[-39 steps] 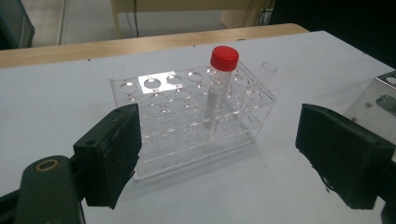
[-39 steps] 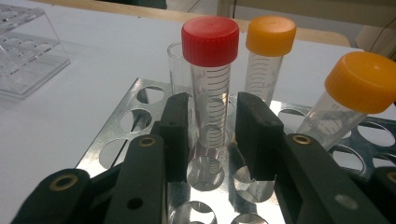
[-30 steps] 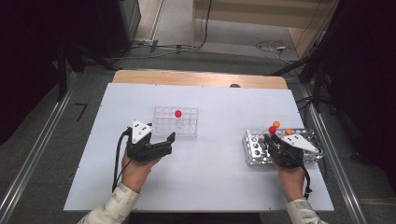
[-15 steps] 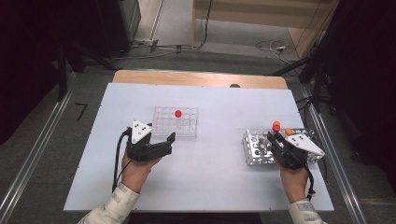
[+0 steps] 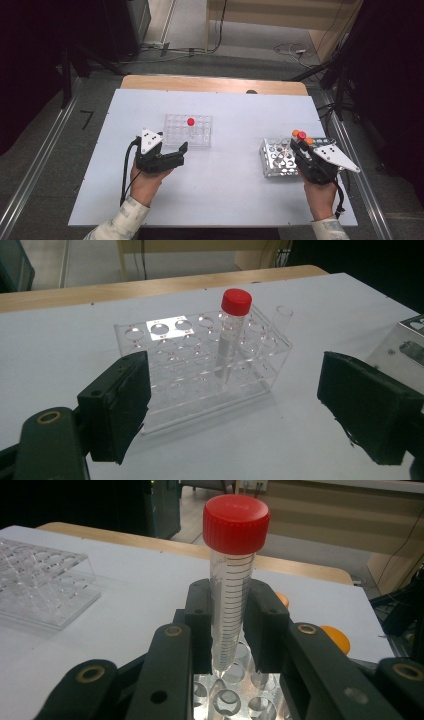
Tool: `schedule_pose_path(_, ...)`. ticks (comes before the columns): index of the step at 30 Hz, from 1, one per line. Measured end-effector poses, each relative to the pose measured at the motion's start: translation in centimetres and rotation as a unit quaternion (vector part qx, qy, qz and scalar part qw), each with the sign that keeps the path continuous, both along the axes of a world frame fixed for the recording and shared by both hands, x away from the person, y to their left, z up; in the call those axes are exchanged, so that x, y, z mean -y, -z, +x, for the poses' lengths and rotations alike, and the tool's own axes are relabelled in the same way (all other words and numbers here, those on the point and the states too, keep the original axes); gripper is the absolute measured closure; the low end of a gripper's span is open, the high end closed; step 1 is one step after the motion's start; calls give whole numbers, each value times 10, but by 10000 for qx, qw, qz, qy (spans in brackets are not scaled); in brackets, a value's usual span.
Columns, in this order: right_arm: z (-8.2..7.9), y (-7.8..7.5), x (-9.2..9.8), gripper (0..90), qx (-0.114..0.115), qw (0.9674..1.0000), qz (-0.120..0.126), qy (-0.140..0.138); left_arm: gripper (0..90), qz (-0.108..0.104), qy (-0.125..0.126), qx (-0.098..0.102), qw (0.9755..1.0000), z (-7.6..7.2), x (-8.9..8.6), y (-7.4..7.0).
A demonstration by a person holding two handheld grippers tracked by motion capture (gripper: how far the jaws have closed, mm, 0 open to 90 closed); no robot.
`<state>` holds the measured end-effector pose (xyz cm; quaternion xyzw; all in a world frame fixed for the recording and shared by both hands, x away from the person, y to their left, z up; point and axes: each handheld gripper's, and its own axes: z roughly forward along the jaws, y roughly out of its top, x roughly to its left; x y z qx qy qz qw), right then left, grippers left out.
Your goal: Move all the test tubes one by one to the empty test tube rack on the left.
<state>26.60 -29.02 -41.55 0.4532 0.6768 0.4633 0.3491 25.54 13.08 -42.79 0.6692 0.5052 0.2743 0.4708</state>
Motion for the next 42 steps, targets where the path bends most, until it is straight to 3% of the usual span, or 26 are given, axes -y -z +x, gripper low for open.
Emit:
schedule_pose_path(11,-11,-10,-8,714,118,9995,83,-275,143,11,13,16,10000,-1,2,-1)
schedule_pose_path(23,-17,-11,-28,714,14,9970,239,-730,143,-11,49,18,10000,-2,4,-1)
schedule_pose_path(31,-21,-7,-50,714,-87,9932,297,-1127,146,-7,110,52,9999,-4,7,-3)
schedule_pose_path(42,-21,14,-86,714,-360,9858,76,-1641,147,4,255,70,9997,-7,15,-4)
